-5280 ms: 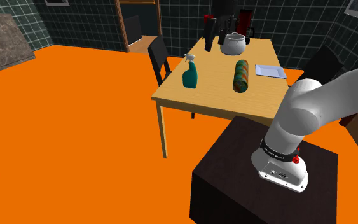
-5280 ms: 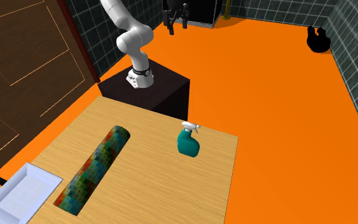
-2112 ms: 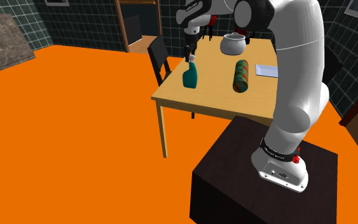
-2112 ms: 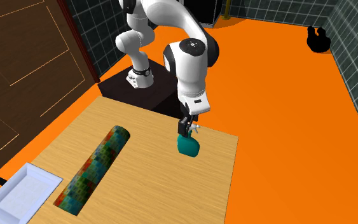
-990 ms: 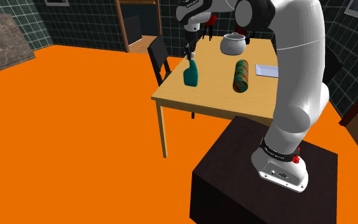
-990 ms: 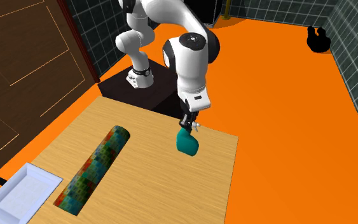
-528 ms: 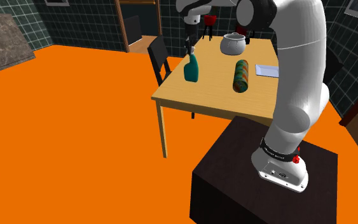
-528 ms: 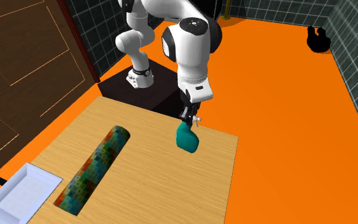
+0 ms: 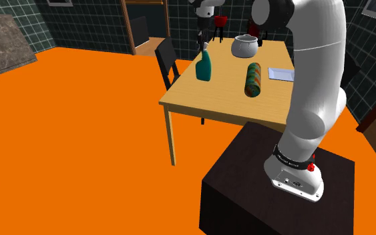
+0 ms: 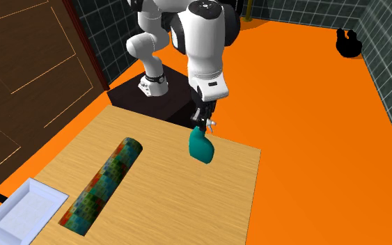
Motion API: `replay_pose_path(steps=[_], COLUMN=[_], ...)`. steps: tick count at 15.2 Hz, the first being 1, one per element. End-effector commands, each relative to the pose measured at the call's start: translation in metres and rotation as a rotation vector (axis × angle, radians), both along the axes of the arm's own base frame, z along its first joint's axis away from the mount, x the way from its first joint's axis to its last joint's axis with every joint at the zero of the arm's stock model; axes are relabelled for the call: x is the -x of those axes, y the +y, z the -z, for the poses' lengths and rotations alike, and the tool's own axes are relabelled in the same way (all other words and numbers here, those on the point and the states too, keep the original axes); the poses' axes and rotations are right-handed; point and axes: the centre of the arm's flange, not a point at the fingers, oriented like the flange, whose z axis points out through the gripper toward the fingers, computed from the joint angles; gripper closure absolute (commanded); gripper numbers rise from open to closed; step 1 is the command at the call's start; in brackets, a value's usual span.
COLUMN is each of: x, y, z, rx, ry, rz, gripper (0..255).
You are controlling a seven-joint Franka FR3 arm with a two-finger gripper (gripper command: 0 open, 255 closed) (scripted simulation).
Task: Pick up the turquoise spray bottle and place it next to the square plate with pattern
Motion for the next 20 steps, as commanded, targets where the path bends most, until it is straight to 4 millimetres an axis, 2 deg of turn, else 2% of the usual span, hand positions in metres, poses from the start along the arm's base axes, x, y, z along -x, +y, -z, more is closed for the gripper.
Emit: replay_pose_path(steps=[1,20], x=[0.018,0.21], y=[-0.015,-0.175], z=[0.0,0.0], rx=[0.0,0.0], ry=[0.0,0.0], rz=[0.0,0.0], gripper=[255,255])
